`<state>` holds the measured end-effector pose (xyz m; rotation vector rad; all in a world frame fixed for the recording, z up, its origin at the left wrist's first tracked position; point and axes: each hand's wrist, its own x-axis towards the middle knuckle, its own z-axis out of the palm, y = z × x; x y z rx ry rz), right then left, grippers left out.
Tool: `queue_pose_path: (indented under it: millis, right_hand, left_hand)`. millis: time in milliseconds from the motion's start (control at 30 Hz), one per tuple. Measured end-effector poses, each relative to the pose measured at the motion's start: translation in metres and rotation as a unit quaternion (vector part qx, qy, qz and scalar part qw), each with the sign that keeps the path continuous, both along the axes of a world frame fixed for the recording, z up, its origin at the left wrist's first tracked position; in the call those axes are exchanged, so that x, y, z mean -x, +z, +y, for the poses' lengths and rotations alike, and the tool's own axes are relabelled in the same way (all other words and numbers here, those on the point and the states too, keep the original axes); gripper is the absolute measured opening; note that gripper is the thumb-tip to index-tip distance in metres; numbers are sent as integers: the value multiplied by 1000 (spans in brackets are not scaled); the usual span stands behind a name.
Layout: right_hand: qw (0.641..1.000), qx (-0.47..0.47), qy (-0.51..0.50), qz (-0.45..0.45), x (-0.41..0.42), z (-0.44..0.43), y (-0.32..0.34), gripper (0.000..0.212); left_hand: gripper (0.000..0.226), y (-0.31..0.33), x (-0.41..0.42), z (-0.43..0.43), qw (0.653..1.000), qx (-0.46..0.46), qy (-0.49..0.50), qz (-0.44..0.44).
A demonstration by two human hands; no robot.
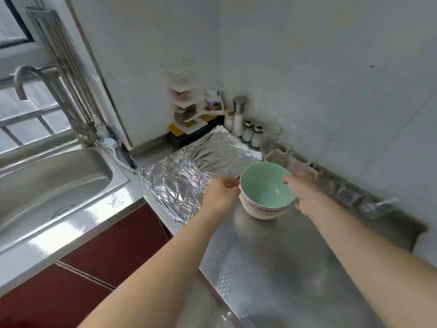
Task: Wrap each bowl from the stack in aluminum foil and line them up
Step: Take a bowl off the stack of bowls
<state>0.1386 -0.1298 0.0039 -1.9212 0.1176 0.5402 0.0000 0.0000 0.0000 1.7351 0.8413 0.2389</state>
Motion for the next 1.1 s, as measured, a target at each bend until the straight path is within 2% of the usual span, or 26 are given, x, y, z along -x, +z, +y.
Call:
queue_pose_path:
  millis: [67,100,133,233,367,467,533,700,767,867,967,1000,1100]
  right_hand:
    - [999,38,4,-5,-9,7,-17,48]
    - [999,46,1,0,-12,9,-24,62]
    - [999,43,-1,7,-12,10,-28,67]
    - [998,46,-12,38,-22,12,-50,53]
    - [995,96,-10,35,-36,7,-75,56]
    - [993,111,2,37,-37,4,-85,49]
    - [994,105,7,31,-38,4,-85,50]
    - [988,156,17,-7,-53,-13,-84,50]
    - [974,218,46,-43,-59,-25,-75,49]
    - [934,320,106,-119,-78,-45,-65,43]
    - [895,382,165,-160,-96,-60,-61,42]
    - [885,394,177,-171,-103,-66,-62,44]
    - [862,416,185,-221,-119,-79,-68,44]
  left_hand:
    - [21,-12,-13,5,999,-36,-16,26]
    - [26,-18,-18,7,998,-46,-25,35]
    - [30,-21,-21,7,997,-54,-31,45]
    - [41,-39,-36,8,991,-73,-86,70]
    - [57,-55,-49,7,993,-36,-101,49]
    - [47,-68,-57,9,992,-3,-114,54]
    - [42,-74,-64,13,990,-18,-120,72]
    - [51,-71,-76,6,977,-39,-159,134]
    - [49,-70,-79,-3,972,-33,-175,156]
    - [45,-73,-89,-18,971,-10,-178,157]
    - [68,-71,-96,-37,979,51,-165,106]
    - [70,-71,-100,-44,978,43,-173,105]
    - [56,-76,-109,-62,970,-24,-197,143]
